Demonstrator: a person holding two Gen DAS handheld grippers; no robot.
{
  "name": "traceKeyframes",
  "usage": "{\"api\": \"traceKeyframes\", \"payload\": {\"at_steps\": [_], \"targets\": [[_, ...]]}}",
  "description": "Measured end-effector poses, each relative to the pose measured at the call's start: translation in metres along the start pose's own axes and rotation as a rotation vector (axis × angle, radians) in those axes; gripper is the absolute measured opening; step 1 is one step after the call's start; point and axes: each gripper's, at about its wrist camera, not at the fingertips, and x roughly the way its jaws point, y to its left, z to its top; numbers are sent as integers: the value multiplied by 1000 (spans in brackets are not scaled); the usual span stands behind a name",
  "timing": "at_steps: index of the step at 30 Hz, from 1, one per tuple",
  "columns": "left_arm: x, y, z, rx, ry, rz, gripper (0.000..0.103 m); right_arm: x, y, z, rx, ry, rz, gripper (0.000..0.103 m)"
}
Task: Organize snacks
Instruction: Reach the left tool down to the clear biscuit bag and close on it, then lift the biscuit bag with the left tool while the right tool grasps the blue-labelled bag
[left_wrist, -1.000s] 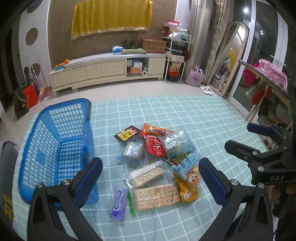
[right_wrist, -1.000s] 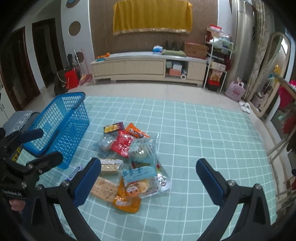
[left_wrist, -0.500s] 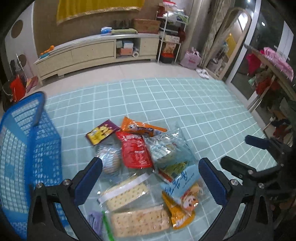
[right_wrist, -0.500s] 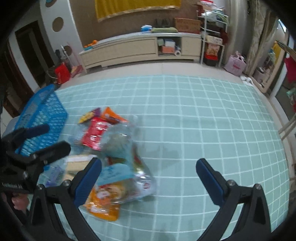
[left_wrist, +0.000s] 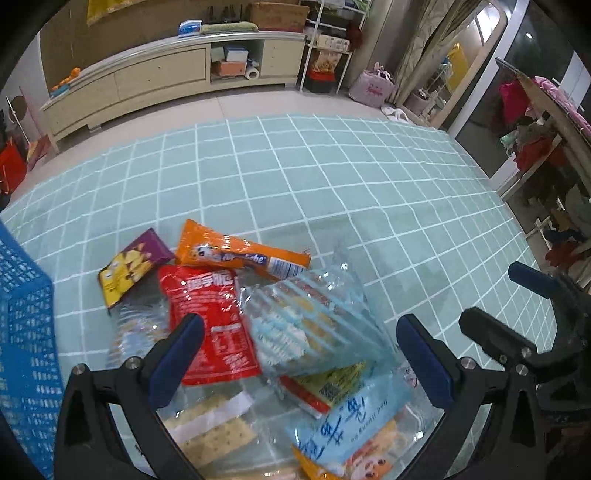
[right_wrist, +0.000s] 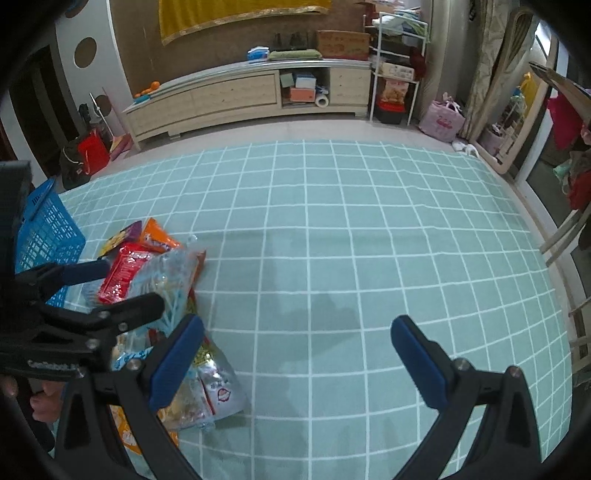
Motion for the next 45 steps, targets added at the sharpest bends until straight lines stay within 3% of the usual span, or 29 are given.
{"api": "traceKeyframes", "payload": {"at_steps": [6,8,10,13,15,24,28,37,45], "targets": [[20,8,6,-30,26,-18,102,11,-3,-1,14,20,10,102],[26,8,5,-34,43,-37,95,12,-3,-3,16,23,11,102],[31,7,3,-38,56,-58,82,14,-5,-4,21,30,15,102],[27,6,0,-38,45,-33,68,11,-7,-6,31,33,19,102],[23,5,-3,-43,35,-44,64,9,-6,-7,35,31,22,102],[-28,4,-21,-11,-55,6,62,-12,6,-11,-4,14,56,102],[-53,10,-40,-10,-79,35,62,-18,19,-15,-43,21,130,102],[-81,28,-87,-67,-75,57,62,-16,65,-37,-232,61,218,102],[-81,35,-110,-69,-53,97,62,15,91,-51,-323,121,199,102]]}}
